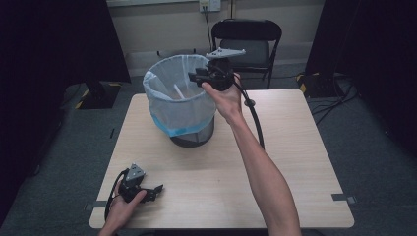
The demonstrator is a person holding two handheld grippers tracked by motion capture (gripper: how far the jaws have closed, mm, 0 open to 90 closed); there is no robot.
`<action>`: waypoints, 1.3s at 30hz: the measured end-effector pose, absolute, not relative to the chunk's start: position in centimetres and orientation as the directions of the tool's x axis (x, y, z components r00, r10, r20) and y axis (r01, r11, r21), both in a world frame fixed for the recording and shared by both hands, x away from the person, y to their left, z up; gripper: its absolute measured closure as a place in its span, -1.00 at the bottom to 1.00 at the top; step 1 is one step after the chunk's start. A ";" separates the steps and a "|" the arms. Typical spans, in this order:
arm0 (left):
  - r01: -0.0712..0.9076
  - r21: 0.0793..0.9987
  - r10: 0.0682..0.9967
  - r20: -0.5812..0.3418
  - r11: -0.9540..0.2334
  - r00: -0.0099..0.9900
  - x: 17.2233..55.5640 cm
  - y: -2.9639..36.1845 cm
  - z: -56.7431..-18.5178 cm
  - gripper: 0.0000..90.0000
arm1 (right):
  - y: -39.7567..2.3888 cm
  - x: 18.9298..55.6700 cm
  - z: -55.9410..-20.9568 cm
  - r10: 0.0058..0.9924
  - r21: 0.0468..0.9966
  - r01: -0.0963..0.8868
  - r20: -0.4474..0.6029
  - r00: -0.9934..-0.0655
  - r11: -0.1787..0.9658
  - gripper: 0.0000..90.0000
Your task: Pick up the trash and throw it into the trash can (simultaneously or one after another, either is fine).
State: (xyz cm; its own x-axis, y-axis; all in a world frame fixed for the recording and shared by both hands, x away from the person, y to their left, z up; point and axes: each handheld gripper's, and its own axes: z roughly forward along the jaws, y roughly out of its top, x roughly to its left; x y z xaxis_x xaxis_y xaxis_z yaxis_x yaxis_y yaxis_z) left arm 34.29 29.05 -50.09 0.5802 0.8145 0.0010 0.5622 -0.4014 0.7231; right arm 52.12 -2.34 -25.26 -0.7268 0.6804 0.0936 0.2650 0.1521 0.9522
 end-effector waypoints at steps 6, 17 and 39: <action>0.562 0.723 0.815 0.001 -0.401 0.580 34.3 29.0 -50.1 -0.84 | -3.1 51.4 -24.9 0.687 0.953 0.261 0.088 -0.721 0.151 0.01; 0.562 0.723 0.814 0.001 -0.402 0.580 34.3 29.0 -50.1 -0.84 | -5.0 49.6 -25.0 0.710 0.952 0.263 0.079 -0.700 0.154 -0.48; 0.562 0.722 0.813 0.001 -0.403 0.582 34.3 29.0 -50.1 -0.85 | -9.6 46.7 -27.3 0.743 0.942 0.298 0.088 -0.663 0.155 -0.67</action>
